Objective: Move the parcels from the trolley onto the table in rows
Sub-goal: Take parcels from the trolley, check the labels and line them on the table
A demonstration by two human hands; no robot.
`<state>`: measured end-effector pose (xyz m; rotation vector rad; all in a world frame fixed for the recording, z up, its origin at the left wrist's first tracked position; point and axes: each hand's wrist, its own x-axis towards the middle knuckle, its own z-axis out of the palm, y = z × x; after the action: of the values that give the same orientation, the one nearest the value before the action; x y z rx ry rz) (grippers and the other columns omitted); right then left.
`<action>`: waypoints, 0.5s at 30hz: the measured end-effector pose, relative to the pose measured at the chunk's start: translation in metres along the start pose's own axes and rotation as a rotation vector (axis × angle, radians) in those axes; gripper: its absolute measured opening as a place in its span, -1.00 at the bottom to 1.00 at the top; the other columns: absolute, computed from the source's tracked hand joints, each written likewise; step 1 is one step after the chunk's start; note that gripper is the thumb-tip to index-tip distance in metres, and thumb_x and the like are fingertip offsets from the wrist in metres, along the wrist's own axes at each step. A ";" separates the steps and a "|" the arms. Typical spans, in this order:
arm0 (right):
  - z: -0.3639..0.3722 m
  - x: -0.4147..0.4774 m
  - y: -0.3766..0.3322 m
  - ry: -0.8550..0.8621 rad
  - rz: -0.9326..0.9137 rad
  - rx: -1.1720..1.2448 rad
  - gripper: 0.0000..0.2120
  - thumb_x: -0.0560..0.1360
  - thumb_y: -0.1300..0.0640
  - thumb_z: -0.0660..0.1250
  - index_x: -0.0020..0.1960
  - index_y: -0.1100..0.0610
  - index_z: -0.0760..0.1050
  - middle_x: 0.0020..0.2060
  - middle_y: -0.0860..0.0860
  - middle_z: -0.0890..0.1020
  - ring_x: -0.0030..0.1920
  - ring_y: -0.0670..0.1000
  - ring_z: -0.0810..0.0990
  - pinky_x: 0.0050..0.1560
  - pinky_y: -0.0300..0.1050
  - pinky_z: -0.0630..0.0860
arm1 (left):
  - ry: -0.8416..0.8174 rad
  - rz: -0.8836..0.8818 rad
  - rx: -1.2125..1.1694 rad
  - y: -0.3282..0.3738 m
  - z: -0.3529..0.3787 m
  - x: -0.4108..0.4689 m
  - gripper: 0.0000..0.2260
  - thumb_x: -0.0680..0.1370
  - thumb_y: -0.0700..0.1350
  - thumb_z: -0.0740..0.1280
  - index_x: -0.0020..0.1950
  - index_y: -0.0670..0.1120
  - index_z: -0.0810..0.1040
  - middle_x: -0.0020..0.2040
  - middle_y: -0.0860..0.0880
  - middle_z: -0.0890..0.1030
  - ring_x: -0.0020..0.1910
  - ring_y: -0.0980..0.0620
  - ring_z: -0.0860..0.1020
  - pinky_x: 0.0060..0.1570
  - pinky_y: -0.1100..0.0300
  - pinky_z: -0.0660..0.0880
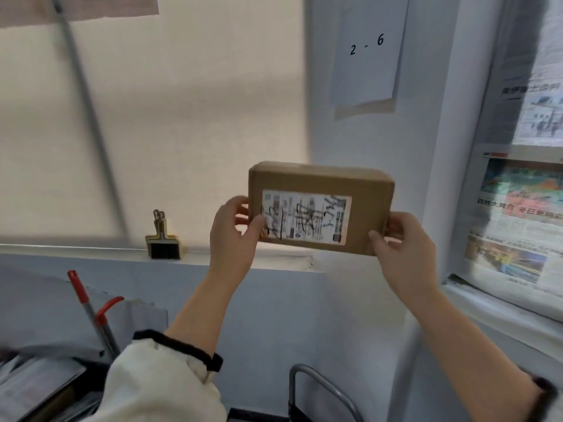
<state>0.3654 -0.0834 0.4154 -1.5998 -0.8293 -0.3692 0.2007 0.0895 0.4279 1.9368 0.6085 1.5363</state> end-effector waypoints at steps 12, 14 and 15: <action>-0.026 0.038 -0.003 -0.485 0.360 0.428 -0.91 0.46 -0.01 0.36 -0.14 -0.04 0.62 -0.08 -0.12 0.66 -0.06 -0.11 0.63 -0.10 -0.14 0.57 | -0.474 -0.407 -0.257 0.016 -0.037 0.024 -0.68 0.46 0.04 0.42 0.20 0.16 0.51 0.04 0.15 0.62 -0.05 0.14 0.61 -0.24 0.14 0.58; -0.022 0.040 -0.005 -0.477 0.411 0.339 -0.85 0.45 -0.07 0.36 -0.15 0.01 0.58 -0.13 -0.09 0.65 -0.17 -0.10 0.64 -0.29 -0.23 0.59 | -0.487 -0.475 -0.190 0.015 -0.036 0.021 -0.76 0.46 0.10 0.39 0.11 0.11 0.55 0.00 0.12 0.62 -0.13 0.09 0.62 -0.34 0.18 0.56; -0.020 0.041 -0.005 -0.476 0.445 0.291 -0.79 0.44 -0.10 0.37 -0.13 0.04 0.57 -0.13 -0.06 0.63 -0.21 -0.08 0.65 -0.38 -0.26 0.57 | -0.500 -0.510 -0.149 0.014 -0.035 0.020 -0.77 0.46 0.14 0.38 0.05 0.07 0.57 -0.03 0.09 0.62 -0.19 0.06 0.63 -0.38 0.19 0.55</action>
<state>0.3944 -0.0895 0.4503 -1.5588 -0.8035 0.4481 0.1711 0.0987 0.4569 1.7741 0.6720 0.7275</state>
